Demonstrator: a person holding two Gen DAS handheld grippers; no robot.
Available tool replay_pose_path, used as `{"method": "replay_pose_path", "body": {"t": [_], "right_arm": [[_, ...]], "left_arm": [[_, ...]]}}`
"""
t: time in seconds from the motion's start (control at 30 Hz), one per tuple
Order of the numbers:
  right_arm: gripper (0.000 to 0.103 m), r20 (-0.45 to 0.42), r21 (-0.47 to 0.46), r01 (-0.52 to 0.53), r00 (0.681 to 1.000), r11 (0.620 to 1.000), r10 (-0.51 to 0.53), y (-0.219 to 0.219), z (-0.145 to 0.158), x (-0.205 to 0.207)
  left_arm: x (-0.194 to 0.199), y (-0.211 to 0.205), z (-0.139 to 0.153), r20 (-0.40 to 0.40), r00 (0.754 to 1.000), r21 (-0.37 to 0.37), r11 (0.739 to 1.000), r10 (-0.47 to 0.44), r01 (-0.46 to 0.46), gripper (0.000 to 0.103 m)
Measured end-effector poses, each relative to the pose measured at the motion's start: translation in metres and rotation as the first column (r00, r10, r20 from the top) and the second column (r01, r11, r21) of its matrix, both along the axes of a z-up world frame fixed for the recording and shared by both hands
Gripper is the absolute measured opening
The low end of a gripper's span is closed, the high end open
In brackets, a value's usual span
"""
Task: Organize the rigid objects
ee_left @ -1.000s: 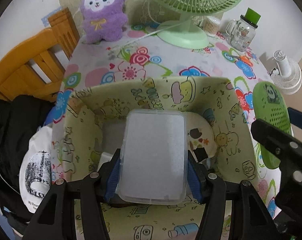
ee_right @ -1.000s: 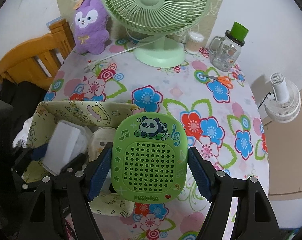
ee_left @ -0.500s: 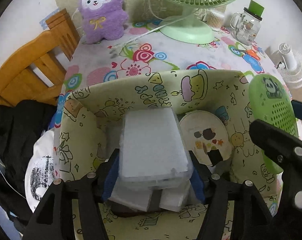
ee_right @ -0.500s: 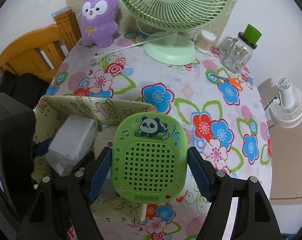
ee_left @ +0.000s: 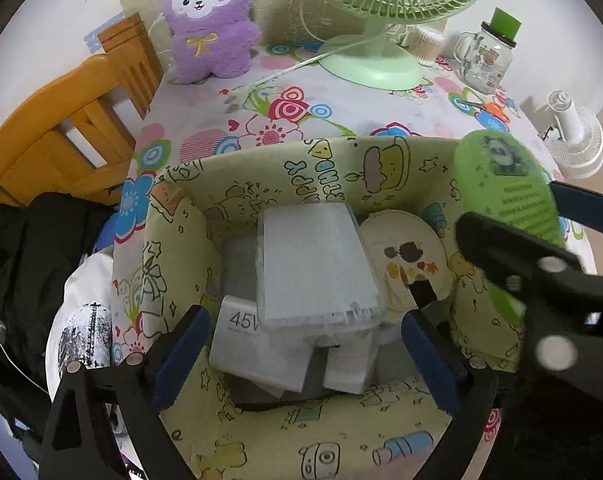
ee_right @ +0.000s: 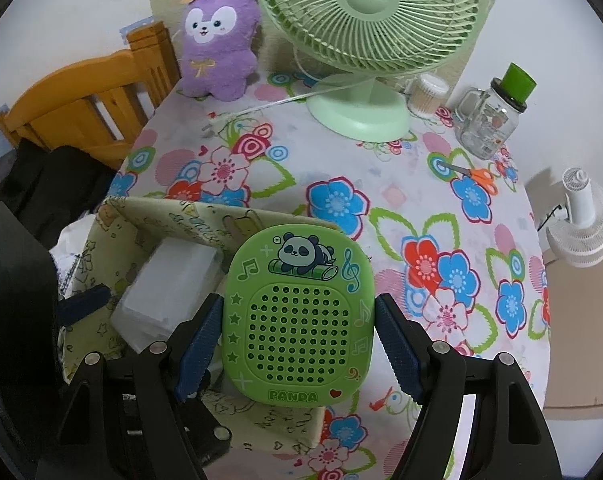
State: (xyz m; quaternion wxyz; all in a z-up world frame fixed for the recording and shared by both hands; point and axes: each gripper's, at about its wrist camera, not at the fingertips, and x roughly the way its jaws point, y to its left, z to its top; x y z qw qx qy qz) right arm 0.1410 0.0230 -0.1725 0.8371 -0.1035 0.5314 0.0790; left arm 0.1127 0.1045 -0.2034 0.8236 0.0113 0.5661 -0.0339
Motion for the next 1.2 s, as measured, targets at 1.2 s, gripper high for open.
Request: {"method": "replay_pose_path", "body": {"t": [1.2], "right_arm": [[0.094, -0.017, 0.069, -0.028, 0.999, 0.997, 0.030, 0.011, -0.006, -0.020]], "left_arm": [[-0.021, 0.003, 0.024, 0.012, 1.000, -0.012, 1.000, -0.012, 0.012, 0.103]]}}
